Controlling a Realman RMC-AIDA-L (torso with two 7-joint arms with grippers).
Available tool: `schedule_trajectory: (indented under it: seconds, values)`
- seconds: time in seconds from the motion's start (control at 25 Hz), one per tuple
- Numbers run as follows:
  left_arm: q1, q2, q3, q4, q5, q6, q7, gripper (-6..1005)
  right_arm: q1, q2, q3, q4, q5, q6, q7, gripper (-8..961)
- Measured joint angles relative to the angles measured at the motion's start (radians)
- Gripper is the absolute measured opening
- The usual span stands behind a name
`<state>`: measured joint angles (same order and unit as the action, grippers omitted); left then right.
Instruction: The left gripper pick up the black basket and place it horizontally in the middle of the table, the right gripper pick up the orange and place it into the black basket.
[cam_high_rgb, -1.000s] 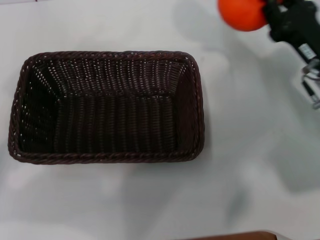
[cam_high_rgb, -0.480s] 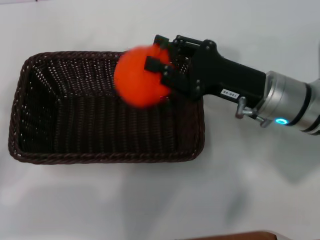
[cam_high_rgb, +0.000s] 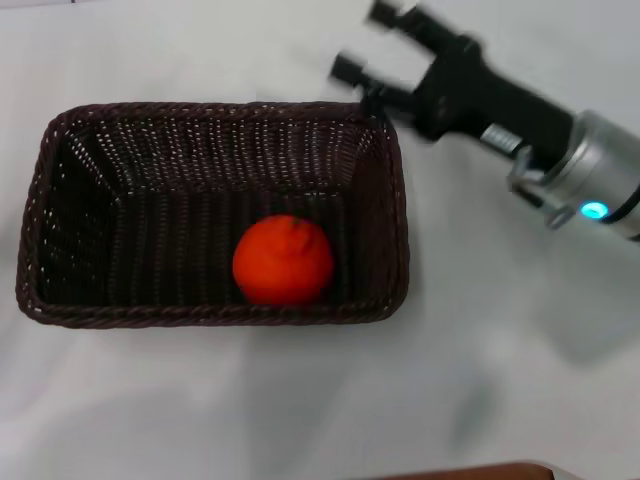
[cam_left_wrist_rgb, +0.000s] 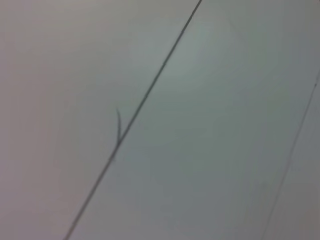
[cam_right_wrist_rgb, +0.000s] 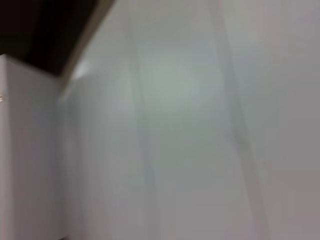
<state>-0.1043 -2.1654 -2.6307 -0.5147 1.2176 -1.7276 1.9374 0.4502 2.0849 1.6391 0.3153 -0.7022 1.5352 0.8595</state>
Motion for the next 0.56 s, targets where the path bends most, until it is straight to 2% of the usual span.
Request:
schedule_trajectory:
  seconds: [0.12, 0.4, 0.56]
  values:
    - [-0.006, -0.001, -0.04, 0.056, -0.008, -0.004, 0.062, 867, -0.024, 0.001, 0.12, -0.022, 0.038, -0.001, -0.022, 810]
    - [-0.003, -0.002, -0.095, 0.137, -0.015, -0.009, 0.168, 861, -0.06, 0.003, 0.307, -0.096, 0.127, 0.001, -0.084, 959]
    - [0.012, -0.005, -0.098, 0.148, -0.013, -0.006, 0.237, 860, -0.057, 0.006, 0.364, -0.148, 0.13, -0.008, -0.127, 959]
